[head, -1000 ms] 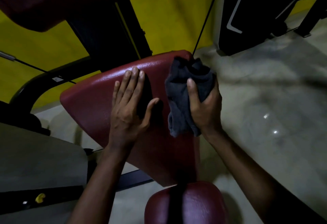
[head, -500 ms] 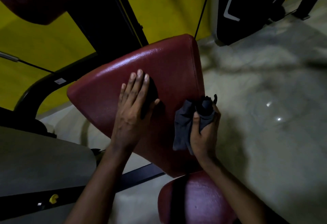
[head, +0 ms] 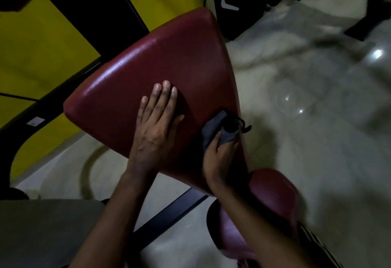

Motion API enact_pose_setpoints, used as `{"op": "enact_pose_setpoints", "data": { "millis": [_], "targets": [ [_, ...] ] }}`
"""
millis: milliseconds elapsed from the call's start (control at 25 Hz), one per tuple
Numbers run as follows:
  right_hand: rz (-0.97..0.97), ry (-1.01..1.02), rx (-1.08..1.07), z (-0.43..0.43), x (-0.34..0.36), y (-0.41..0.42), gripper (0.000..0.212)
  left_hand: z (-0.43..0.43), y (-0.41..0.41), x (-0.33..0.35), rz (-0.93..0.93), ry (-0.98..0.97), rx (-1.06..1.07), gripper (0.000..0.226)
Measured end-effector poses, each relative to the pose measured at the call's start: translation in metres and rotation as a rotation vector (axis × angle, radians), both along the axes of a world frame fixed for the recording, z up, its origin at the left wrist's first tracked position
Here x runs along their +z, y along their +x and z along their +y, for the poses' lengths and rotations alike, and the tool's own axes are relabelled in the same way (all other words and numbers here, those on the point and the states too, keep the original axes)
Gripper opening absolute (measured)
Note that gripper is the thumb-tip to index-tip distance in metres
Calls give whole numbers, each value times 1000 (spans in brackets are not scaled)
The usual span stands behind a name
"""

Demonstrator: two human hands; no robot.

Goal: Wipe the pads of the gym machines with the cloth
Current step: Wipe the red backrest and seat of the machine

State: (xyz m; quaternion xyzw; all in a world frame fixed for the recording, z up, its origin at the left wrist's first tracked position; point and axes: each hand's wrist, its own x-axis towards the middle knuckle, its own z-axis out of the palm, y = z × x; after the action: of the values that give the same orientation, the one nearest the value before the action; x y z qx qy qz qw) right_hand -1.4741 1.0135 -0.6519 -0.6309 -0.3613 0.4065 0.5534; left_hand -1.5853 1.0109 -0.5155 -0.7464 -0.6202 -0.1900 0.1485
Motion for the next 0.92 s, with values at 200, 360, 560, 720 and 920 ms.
{"op": "enact_pose_setpoints", "data": {
  "millis": [200,360,560,720,920],
  "targets": [
    [-185,245,150,-35,-1,-18,70,2,-5,2,-9,-42,-50,56],
    [35,-44,-60,-33,-29,-22,64,2,-6,-1,3,-7,-67,54],
    [-156,91,215,-62,-28,-19,69,-1,2,-7,-18,78,-65,44],
    [-21,67,90,-5,-25,28,58,6,17,-14,81,55,-138,43],
    [-54,-27,248,28,-51,74,55,29,43,-22,189,-52,-168,48]
  ]
}}
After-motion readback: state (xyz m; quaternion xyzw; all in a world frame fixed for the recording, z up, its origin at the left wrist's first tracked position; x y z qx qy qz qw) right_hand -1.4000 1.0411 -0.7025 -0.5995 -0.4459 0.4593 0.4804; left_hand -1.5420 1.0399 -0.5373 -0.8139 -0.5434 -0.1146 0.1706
